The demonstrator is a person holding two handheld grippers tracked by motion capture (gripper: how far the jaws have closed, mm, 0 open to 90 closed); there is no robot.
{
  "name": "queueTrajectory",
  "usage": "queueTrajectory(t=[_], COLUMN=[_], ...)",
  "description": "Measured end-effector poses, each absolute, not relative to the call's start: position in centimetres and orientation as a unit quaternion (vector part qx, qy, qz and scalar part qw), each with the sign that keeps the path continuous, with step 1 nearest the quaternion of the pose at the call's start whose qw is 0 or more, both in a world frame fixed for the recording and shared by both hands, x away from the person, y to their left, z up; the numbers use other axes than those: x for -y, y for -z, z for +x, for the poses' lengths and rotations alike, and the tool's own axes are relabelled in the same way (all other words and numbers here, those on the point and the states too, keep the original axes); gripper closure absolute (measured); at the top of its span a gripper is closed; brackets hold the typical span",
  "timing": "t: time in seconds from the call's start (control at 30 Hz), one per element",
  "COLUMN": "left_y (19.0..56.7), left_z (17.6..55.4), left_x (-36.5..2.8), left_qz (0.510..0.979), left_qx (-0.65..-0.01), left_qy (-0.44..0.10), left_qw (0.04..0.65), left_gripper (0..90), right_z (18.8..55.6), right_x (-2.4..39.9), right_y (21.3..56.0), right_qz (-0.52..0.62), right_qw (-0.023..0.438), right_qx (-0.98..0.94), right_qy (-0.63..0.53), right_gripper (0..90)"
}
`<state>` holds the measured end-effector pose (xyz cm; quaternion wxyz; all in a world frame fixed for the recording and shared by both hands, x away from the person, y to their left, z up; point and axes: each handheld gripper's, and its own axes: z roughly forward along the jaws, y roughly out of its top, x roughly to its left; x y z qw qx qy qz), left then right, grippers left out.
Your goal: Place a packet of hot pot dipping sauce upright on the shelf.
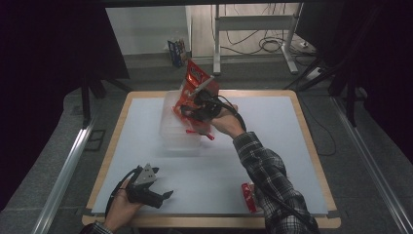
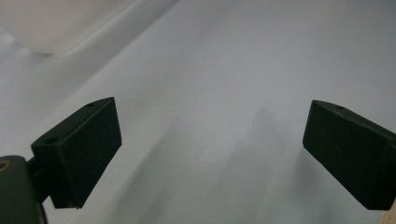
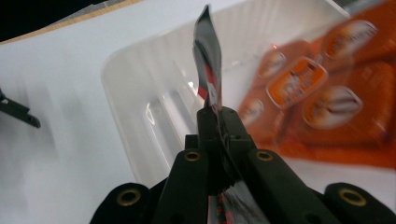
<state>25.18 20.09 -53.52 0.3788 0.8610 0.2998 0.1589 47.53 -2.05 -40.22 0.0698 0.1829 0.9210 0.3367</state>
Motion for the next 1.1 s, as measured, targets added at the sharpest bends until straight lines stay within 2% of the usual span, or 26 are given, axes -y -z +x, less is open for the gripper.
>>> queueTrajectory(t=[0.17,0.27,0.4,0.43,0.57,0.93,1.1], left_y=[53.5,53.5,53.5,53.5,53.5,53.6,53.6], left_z=[25.1,25.1,25.1,25.1,25.1,25.1,25.1], left_x=[-20.1,-20.1,-20.1,-20.1,-20.0,-19.9,-19.9], left_qz=[0.862,0.862,0.862,0.862,0.864,0.865,0.863], left_qx=[-0.298,-0.298,-0.298,-0.297,-0.296,-0.296,-0.298], left_qy=[-0.159,-0.160,-0.159,-0.159,-0.159,-0.159,-0.161], left_qw=[0.378,0.378,0.378,0.378,0.375,0.372,0.376], left_gripper=[4.1,4.1,4.1,4.1,4.1,4.1,4.1], right_z=[47.5,47.4,47.5,47.5,47.3,47.1,46.6], right_x=[-0.2,-0.5,-0.4,-0.2,0.5,3.8,5.9], right_y=[40.9,41.0,40.8,40.6,40.2,40.5,41.3], right_qz=[0.165,0.165,0.180,0.183,0.190,0.210,0.220], right_qw=[0.073,0.079,0.084,0.089,0.090,0.088,0.080], right_qx=[-0.924,-0.922,-0.914,-0.914,-0.908,-0.902,-0.903], right_qy=[-0.337,-0.340,-0.354,-0.352,-0.362,-0.367,-0.360], right_gripper=[86.3,82.1,64.0,55.5,50.6,48.1,54.6])
